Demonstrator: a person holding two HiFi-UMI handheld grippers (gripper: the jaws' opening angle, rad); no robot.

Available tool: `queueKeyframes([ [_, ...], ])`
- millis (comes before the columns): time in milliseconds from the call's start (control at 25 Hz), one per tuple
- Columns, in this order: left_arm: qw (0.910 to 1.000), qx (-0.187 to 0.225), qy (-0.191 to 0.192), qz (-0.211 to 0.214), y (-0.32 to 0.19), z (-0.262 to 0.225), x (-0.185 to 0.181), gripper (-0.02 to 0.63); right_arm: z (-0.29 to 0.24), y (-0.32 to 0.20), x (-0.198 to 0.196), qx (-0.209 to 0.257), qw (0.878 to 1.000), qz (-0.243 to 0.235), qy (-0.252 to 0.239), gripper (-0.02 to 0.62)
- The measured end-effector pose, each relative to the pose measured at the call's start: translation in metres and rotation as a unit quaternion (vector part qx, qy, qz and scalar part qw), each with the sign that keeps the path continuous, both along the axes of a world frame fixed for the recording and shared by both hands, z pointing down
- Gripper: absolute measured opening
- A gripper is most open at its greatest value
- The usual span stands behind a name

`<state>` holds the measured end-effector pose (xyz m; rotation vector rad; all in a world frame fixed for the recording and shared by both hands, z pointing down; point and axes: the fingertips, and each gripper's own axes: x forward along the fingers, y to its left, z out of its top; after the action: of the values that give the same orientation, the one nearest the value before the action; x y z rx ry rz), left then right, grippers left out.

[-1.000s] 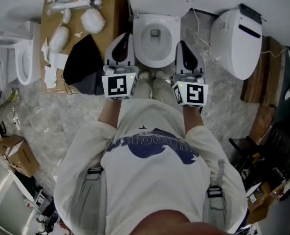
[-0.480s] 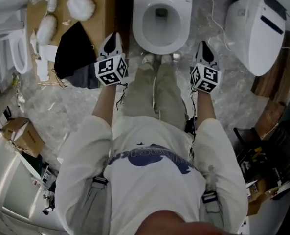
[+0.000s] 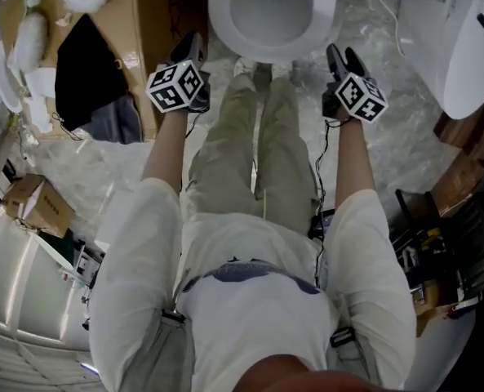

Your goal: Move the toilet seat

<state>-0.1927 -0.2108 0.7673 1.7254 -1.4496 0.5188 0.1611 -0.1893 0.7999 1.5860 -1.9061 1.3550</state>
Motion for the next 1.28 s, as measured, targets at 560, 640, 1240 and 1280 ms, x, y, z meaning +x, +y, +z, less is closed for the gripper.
queueKeyframes([
  [560, 0.9896, -0.1, 0.103, 0.003, 0.025, 0.157, 0.024, 0.242, 0.125, 0.0, -0.012, -0.039, 0.991, 0.058, -0.114, 0.367],
  [640, 0.9881, -0.101, 0.117, 0.0, 0.024, 0.161, 0.027, 0.243, 0.128, -0.001, -0.017, -0.037, 0.99, 0.056, -0.123, 0.373],
  [1240, 0.9713, -0.116, 0.208, 0.001, 0.022, 0.15, 0.05, 0.267, 0.121, 0.004, -0.038, -0.037, 0.981, 0.07, -0.178, 0.38],
  [1280, 0.9701, -0.118, 0.212, -0.006, 0.022, 0.149, 0.05, 0.273, 0.119, 0.004, -0.038, -0.036, 0.98, 0.074, -0.18, 0.379],
])
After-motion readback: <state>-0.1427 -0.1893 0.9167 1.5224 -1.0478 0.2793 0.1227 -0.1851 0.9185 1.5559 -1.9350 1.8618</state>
